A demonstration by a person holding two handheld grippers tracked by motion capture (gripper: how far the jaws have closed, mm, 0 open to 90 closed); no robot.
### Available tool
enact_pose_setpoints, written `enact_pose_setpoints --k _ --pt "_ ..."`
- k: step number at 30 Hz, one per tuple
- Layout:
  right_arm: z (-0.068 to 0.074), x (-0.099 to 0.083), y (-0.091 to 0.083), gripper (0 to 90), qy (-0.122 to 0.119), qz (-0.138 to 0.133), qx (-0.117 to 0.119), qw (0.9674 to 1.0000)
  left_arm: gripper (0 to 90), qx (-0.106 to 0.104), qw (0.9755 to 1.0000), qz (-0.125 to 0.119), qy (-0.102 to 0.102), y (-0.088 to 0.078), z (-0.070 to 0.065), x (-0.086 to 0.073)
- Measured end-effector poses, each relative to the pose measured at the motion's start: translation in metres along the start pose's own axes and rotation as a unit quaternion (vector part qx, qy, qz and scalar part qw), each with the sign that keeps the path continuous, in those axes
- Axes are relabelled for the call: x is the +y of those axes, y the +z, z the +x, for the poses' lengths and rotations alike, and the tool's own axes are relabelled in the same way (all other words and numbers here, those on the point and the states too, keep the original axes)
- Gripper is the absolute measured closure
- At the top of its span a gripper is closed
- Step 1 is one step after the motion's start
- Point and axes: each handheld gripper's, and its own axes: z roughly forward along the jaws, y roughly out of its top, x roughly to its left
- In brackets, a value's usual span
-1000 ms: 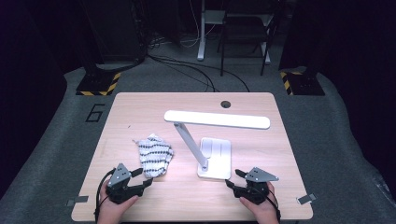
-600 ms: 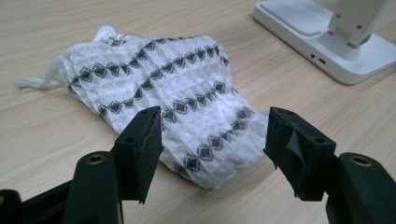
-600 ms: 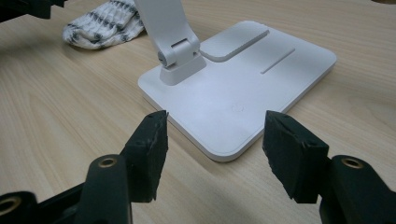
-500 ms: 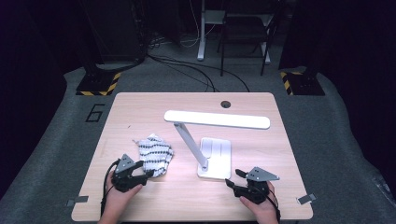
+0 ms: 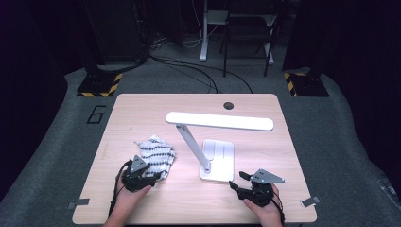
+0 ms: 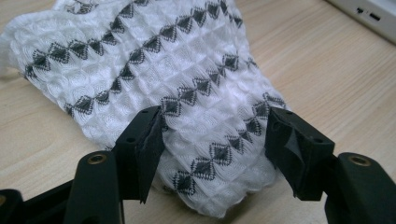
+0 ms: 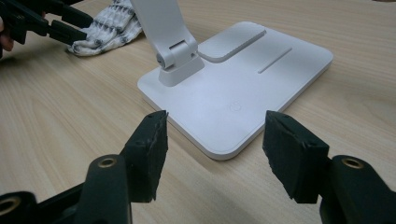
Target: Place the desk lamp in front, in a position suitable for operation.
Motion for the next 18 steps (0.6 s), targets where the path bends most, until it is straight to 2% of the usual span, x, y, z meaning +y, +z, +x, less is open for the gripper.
enact_pose_setpoints --k 1,2,8,10,11,12,14,16,17,18 --pt "0.0 0.0 0.0 40.1 0.0 0.0 0.0 1.0 38.7 0.003 1.0 0.003 0.005 0.0 0.0 0.0" --pt "0.0 0.0 0.0 40.1 0.0 0.0 0.0 1.0 42.1 0.015 0.9998 0.0 0.01 0.001 -0.002 -0.001" --pt "0.001 0.0 0.001 40.1 0.002 0.001 0.001 1.0 50.1 0.022 0.9996 0.016 0.01 -0.001 -0.001 0.0" --pt "0.001 0.0 0.0 40.1 0.002 0.002 0.001 1.0 59.0 0.023 0.9996 0.015 0.007 -0.001 -0.002 0.0" --pt "0.001 0.0 0.0 40.1 0.003 0.0 0.002 1.0 61.0 0.017 0.9996 0.02 0.004 -0.002 -0.002 0.001" --pt "0.001 0.0 0.0 40.1 0.004 0.001 0.002 1.0 63.4 0.014 0.9996 0.024 0.009 -0.004 -0.002 0.001" --pt "0.0 0.0 0.0 40.1 0.002 0.0 0.002 1.0 66.6 0.013 0.9996 0.022 0.012 -0.005 -0.003 0.001" --pt "0.0 0.001 -0.001 40.1 0.007 -0.003 0.0 1.0 74.8 0.001 0.9996 0.021 0.019 -0.007 -0.007 0.001" --pt "0.0 0.001 -0.001 40.1 0.007 -0.003 0.0 1.0 75.7 0.001 0.9996 0.021 0.019 -0.007 -0.007 0.001" --pt "-0.001 0.001 -0.001 40.1 0.005 -0.002 0.003 1.0 76.6 -0.012 0.9995 0.019 0.022 -0.009 -0.012 0.002"
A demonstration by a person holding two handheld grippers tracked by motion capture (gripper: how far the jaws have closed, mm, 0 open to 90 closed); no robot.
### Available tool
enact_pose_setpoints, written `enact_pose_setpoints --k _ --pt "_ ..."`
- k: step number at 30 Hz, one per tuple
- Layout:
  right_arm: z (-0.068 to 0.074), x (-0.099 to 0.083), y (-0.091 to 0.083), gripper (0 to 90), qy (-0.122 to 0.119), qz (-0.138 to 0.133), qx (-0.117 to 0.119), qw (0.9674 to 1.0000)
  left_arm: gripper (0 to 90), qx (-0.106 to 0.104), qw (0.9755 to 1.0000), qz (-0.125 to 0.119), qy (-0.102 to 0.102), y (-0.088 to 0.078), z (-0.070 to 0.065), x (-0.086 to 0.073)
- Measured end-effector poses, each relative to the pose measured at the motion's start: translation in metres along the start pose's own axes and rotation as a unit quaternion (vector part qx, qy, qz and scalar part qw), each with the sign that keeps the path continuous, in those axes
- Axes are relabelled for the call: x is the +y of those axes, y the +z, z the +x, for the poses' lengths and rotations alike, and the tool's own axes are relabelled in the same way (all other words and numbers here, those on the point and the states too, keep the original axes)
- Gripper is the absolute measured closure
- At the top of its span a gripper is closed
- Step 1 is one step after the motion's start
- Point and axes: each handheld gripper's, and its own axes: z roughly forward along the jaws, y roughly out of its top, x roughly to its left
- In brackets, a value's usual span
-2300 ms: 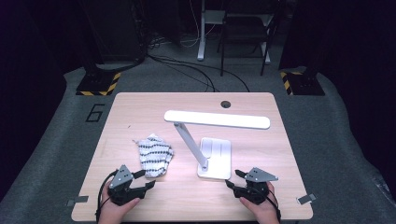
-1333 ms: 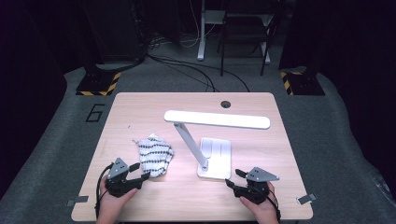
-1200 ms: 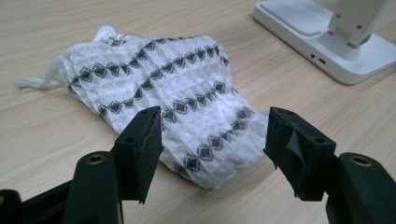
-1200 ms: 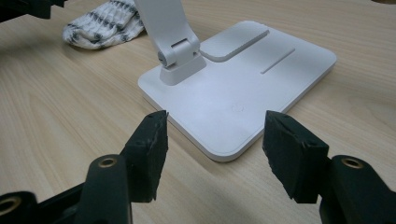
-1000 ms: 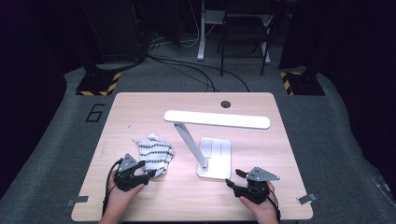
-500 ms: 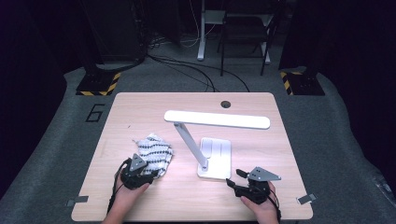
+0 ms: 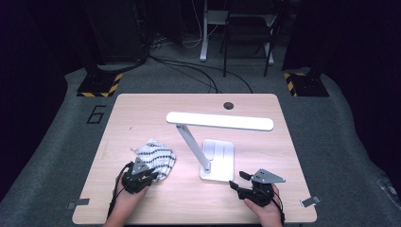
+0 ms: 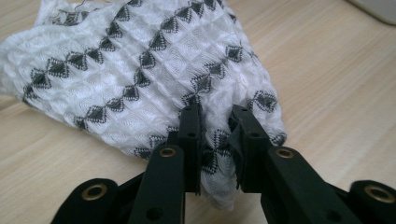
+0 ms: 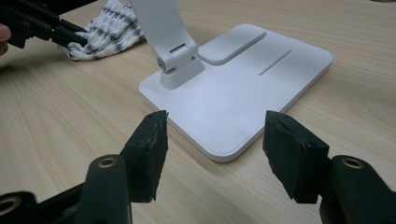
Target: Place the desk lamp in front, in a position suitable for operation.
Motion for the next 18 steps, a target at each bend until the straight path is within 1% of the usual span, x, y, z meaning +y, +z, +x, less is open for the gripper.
enact_pose_setpoints --k 2,3,5,6,7,8,9,10,11,12,13,14,15,16,17,18 --pt "0.0 0.0 0.0 40.1 0.002 -0.002 0.0 1.0 77.6 -0.002 1.0 -0.003 0.003 0.0 -0.003 0.001" --pt "0.0 0.0 0.0 40.1 0.003 -0.002 -0.001 1.0 77.6 -0.009 0.9999 -0.004 0.004 -0.001 -0.005 0.002" --pt "0.0 0.0 0.0 40.1 0.005 -0.002 -0.001 1.0 78.1 -0.019 0.9997 -0.007 0.015 -0.004 -0.01 0.005" --pt "0.001 0.0 -0.001 40.1 0.007 -0.005 -0.001 1.0 78.1 -0.034 0.9991 -0.018 0.017 -0.007 -0.016 0.006" --pt "0.001 0.0 -0.001 40.1 0.007 -0.005 -0.001 1.0 78.1 -0.034 0.9991 -0.018 0.017 -0.007 -0.016 0.006" --pt "0.001 0.0 -0.001 40.1 0.006 -0.007 0.001 1.0 78.2 -0.043 0.9986 -0.02 0.024 -0.01 -0.02 0.008" --pt "0.001 0.0 -0.001 40.1 0.006 -0.007 0.001 1.0 78.2 -0.048 0.9982 -0.026 0.024 -0.01 -0.024 0.008" --pt "0.001 0.0 -0.001 40.1 0.006 -0.007 0.001 1.0 78.2 -0.058 0.9976 -0.027 0.028 -0.013 -0.027 0.009" --pt "0.001 0.0 -0.001 40.1 0.005 -0.008 0.001 1.0 78.2 -0.063 0.997 -0.033 0.031 -0.015 -0.031 0.01" --pt "0.002 0.001 -0.001 40.1 0.003 -0.007 0.002 1.0 78.2 -0.081 0.9952 -0.036 0.04 -0.018 -0.039 0.012" --pt "0.002 0.001 -0.001 40.1 0.003 -0.007 0.002 1.0 78.2 -0.081 0.9952 -0.036 0.04 -0.018 -0.039 0.012" --pt "0.002 0.001 -0.001 40.1 0.002 -0.007 0.002 1.0 78.2 -0.091 0.9943 -0.04 0.039 -0.019 -0.044 0.013" --pt "0.003 0.001 -0.001 40.1 0.004 -0.008 0.001 1.0 78.2 -0.096 0.9935 -0.042 0.045 -0.02 -0.047 0.014" --pt "0.003 0.001 -0.001 40.1 0.003 -0.009 0.002 0.9999 78.2 -0.105 0.9925 -0.045 0.045 -0.02 -0.052 0.015" --pt "0.003 0.001 -0.001 40.1 0.0 -0.008 0.005 1.0 78.2 -0.111 0.9914 -0.045 0.052 -0.02 -0.054 0.016" --pt "0.004 0.001 -0.001 40.1 -0.002 -0.01 0.004 0.9999 78.2 -0.124 0.9903 -0.049 0.04 -0.019 -0.058 0.016"
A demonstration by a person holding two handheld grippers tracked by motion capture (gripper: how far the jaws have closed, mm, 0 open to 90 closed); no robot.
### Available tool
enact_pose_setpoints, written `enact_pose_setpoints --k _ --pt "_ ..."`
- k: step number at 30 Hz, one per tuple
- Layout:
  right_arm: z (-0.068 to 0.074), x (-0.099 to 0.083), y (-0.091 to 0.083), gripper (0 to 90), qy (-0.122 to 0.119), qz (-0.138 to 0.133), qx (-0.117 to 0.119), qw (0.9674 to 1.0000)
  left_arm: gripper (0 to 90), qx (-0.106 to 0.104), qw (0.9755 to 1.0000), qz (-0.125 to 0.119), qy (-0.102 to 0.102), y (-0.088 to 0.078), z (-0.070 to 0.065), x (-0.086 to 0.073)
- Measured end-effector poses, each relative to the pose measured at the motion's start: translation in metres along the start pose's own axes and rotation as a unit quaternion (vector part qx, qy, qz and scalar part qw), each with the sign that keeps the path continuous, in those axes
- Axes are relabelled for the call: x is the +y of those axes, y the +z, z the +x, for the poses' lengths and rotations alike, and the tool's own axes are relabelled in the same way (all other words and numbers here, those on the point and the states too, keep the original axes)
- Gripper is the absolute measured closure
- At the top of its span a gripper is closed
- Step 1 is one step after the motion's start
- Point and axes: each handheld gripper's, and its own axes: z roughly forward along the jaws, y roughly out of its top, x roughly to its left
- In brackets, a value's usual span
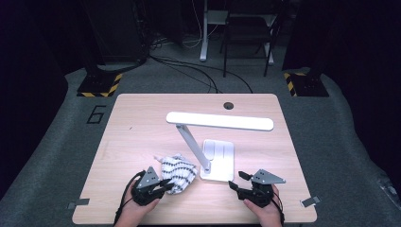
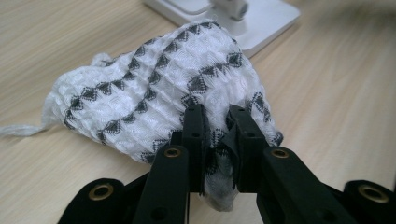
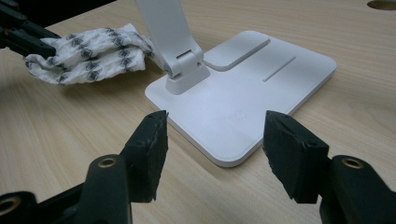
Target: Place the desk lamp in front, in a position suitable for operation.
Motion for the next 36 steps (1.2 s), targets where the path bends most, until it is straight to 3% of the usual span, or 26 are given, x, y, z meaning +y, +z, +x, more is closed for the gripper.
enact_pose_setpoints --k 2,4,7,8,10,16,21,23,26,28,31,32,36 --pt "0.002 0.0 0.001 40.2 -0.002 0.0 0.0 1.0 78.2 -0.02 0.9997 -0.008 0.01 0.002 -0.006 0.004" --pt "0.002 0.0 0.001 40.3 -0.005 0.0 0.001 1.0 78.2 -0.027 0.9995 -0.011 0.009 0.003 -0.009 0.005" --pt "0.003 0.001 0.001 40.4 -0.008 0.002 0.003 1.0 78.0 -0.041 0.999 0.004 0.018 0.009 -0.014 0.005" --pt "0.005 0.001 0.002 40.4 -0.004 0.001 0.002 1.0 74.7 -0.031 0.999 0.017 0.029 0.013 -0.013 0.003" --pt "0.005 0.001 0.002 40.4 -0.008 0.001 0.006 0.9999 67.8 -0.033 0.999 0.02 0.021 0.015 -0.012 0.001" --pt "0.008 0.002 0.002 40.4 -0.009 -0.001 0.011 0.9999 51.0 -0.027 0.9993 -0.023 -0.012 -0.003 -0.006 -0.002" --pt "0.016 0.006 0.004 40.5 -0.019 -0.002 0.024 0.9995 49.3 -0.007 0.9996 -0.027 -0.009 -0.014 -0.002 -0.006" --pt "0.024 0.011 0.007 40.5 -0.028 -0.006 0.034 0.999 48.7 -0.005 0.9991 -0.034 -0.025 -0.018 -0.001 -0.008" --pt "0.033 0.017 0.013 40.5 -0.04 -0.007 0.045 0.9982 48.3 0.006 0.999 -0.038 -0.023 -0.024 0.004 -0.011" --pt "0.043 0.021 0.023 40.4 -0.059 -0.003 0.05 0.997 47.8 0.011 0.9987 -0.041 -0.028 -0.027 0.007 -0.012" --pt "0.053 0.024 0.033 40.5 -0.066 0.005 0.064 0.9958 47.7 0.023 0.9979 -0.045 -0.039 -0.03 0.011 -0.015" --pt "0.055 0.026 0.036 40.5 -0.071 0.005 0.068 0.9952 47.7 0.023 0.9985 -0.038 -0.032 -0.031 0.014 -0.015" --pt "0.068 0.033 0.049 39.8 -0.08 0.006 0.086 0.9931 47.4 0.041 0.9976 -0.04 -0.039 -0.032 0.019 -0.019"
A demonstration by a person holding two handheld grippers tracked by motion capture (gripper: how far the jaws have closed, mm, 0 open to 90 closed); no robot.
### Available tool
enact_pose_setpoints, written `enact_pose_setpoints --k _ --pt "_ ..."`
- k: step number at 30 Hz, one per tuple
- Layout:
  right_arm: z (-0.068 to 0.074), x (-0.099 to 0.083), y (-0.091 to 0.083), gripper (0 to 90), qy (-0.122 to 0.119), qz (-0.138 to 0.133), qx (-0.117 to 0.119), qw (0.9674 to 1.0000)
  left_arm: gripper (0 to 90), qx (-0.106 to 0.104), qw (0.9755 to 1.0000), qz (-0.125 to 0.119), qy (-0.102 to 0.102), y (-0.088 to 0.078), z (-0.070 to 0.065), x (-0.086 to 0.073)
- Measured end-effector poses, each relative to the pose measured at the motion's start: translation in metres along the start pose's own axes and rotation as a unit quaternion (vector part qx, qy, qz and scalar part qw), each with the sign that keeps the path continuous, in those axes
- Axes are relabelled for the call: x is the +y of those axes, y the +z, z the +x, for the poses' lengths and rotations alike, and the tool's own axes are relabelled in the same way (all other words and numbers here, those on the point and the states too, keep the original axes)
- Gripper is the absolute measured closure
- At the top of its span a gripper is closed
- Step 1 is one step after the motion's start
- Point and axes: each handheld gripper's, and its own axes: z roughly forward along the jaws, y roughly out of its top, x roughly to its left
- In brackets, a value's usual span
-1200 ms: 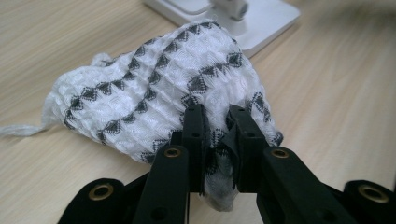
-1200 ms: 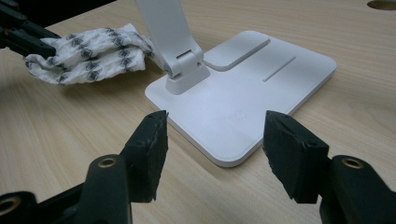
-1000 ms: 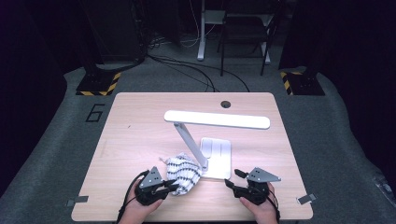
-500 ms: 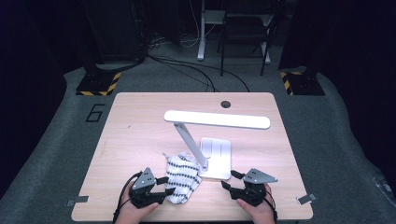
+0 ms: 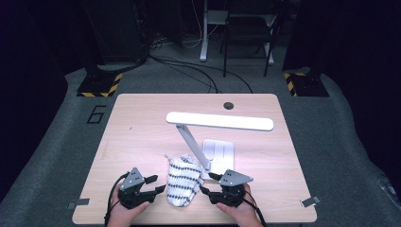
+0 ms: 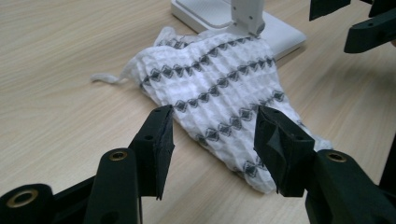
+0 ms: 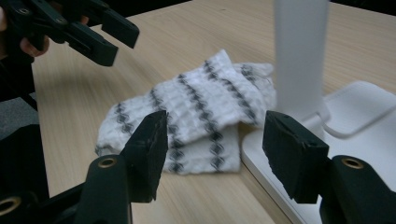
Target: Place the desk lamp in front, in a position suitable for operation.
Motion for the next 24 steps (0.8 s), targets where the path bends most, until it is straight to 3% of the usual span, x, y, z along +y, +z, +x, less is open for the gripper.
enact_pose_setpoints --k 6,16,21,24 --pt "0.01 0.01 0.022 38.4 -0.017 0.0 0.015 0.9997 47.4 0.005 0.9999 -0.002 -0.014 -0.003 0.002 -0.003" --pt "0.017 0.016 0.051 32.4 -0.03 0.021 0.025 0.999 47.4 0.013 0.9998 -0.006 -0.013 -0.007 0.005 -0.006" --pt "0.021 0.016 0.069 27.5 -0.048 0.039 0.011 0.998 47.4 0.01 0.9998 -0.005 -0.018 -0.008 0.006 -0.006" --pt "0.02 0.016 0.076 26.1 -0.04 0.049 0.005 0.998 47.4 0.009 0.9999 -0.004 -0.014 -0.009 0.006 -0.006"
